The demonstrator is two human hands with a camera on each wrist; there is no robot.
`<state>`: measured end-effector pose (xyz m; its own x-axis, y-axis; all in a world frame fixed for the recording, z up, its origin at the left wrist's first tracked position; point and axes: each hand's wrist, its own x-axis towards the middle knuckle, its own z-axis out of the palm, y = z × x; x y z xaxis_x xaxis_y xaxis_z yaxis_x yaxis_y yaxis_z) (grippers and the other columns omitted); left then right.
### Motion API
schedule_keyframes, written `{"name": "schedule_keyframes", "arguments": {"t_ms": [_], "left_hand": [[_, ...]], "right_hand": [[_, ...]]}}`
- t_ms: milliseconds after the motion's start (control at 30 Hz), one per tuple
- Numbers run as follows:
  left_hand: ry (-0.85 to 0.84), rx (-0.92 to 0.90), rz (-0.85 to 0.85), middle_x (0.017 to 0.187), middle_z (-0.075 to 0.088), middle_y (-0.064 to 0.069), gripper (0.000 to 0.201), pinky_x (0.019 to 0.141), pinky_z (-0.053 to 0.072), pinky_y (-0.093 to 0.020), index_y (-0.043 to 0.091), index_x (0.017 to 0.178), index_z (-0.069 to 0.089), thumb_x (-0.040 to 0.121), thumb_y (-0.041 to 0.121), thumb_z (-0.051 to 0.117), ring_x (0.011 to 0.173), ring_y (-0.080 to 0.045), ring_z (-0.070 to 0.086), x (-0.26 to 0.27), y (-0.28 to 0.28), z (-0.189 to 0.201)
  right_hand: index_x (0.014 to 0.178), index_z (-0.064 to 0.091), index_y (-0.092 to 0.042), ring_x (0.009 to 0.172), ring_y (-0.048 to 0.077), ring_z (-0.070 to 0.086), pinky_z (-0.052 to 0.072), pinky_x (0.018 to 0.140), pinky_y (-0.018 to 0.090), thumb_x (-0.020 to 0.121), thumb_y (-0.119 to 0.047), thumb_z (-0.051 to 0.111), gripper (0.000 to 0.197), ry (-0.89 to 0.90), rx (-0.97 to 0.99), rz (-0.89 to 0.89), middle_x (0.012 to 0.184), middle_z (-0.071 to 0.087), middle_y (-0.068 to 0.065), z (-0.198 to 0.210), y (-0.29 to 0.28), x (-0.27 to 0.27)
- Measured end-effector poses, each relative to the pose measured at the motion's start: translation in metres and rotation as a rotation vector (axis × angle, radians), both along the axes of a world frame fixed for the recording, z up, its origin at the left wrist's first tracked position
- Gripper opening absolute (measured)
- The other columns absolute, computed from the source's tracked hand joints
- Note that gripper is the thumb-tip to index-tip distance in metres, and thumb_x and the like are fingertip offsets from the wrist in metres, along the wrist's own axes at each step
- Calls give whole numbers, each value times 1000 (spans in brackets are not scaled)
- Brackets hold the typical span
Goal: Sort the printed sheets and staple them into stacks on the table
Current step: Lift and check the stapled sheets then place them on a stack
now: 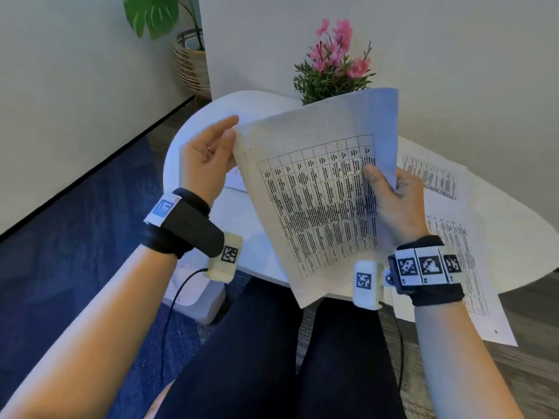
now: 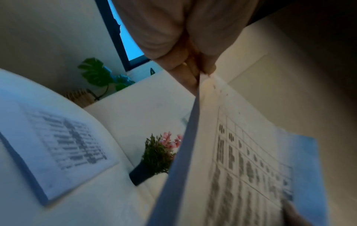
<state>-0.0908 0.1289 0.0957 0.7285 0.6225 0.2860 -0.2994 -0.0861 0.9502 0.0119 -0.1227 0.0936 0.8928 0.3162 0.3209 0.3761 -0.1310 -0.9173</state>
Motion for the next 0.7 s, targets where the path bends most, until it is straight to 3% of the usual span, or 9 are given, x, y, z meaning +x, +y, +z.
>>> {"name": "schedule_keyframes", "arguments": {"t_ms": [67, 100, 200, 267, 367, 467, 533, 600, 700], "left_hand": [[-23, -31, -65, 95, 69, 0, 30, 77, 57, -33, 10, 121, 55, 96, 25, 50, 88, -15, 65, 3, -11, 1], [-17, 0, -90, 97, 68, 0, 32, 75, 56, -31, 10, 119, 54, 93, 28, 50, 89, -14, 67, 4, -17, 1], [-40, 120, -71, 95, 69, 13, 14, 78, 54, -25, 19, 107, 58, 94, 22, 53, 91, -5, 68, 8, -31, 8], [-90, 143, -53, 92, 70, 15, 11, 80, 54, -26, 24, 102, 59, 92, 20, 55, 93, -6, 67, 11, -32, 15], [-86, 182, -90, 92, 71, 16, 12, 79, 54, -24, 24, 102, 59, 91, 19, 58, 93, -6, 67, 13, -29, 15], [-11, 177, -117, 90, 71, 24, 14, 83, 55, -27, 27, 103, 61, 91, 19, 58, 94, -4, 67, 13, -29, 3], [0, 172, -96, 90, 71, 22, 13, 84, 56, -33, 27, 102, 63, 93, 21, 56, 94, -8, 68, 13, -30, -1], [-7, 129, -86, 88, 73, 17, 13, 81, 57, -35, 25, 99, 65, 95, 20, 54, 92, -13, 70, 14, -30, 3], [-7, 55, -94, 82, 74, 11, 13, 71, 57, -28, 16, 99, 63, 98, 16, 50, 83, -11, 71, 18, -26, 15]], "right_hand": [[60, 51, -26, 49, -4, 43, 35, 52, 14, 94, -16, 57, 35, 3, 64, -4, 48, 51, -19, -2, 4, -1], [63, 54, -23, 53, -1, 46, 37, 56, 17, 93, -19, 59, 30, -1, 93, -7, 52, 53, -18, -2, 6, -1], [68, 61, -24, 62, 6, 52, 42, 63, 25, 87, -30, 65, 21, 13, 192, -15, 60, 58, -15, -3, 10, 0], [75, 64, -24, 68, 3, 60, 48, 67, 20, 87, -16, 67, 15, 29, 241, -27, 66, 65, -17, 0, 13, 0], [86, 67, -22, 82, 4, 67, 55, 78, 24, 81, -6, 71, 17, 73, 271, -34, 78, 72, -16, -1, 16, -2], [81, 66, -21, 79, 0, 67, 53, 73, 19, 81, -5, 71, 16, 77, 199, -16, 73, 71, -15, -9, 17, -6], [79, 66, -19, 77, -1, 66, 52, 72, 16, 82, -7, 71, 13, 83, 180, -8, 75, 70, -10, -11, 18, -9], [79, 66, -19, 77, 2, 66, 53, 73, 19, 82, -8, 71, 13, 82, 168, -5, 80, 68, -4, -11, 18, -7], [73, 65, -17, 73, 11, 66, 55, 72, 27, 80, -11, 74, 13, 111, 136, -16, 72, 67, -5, -10, 17, -3]]}}
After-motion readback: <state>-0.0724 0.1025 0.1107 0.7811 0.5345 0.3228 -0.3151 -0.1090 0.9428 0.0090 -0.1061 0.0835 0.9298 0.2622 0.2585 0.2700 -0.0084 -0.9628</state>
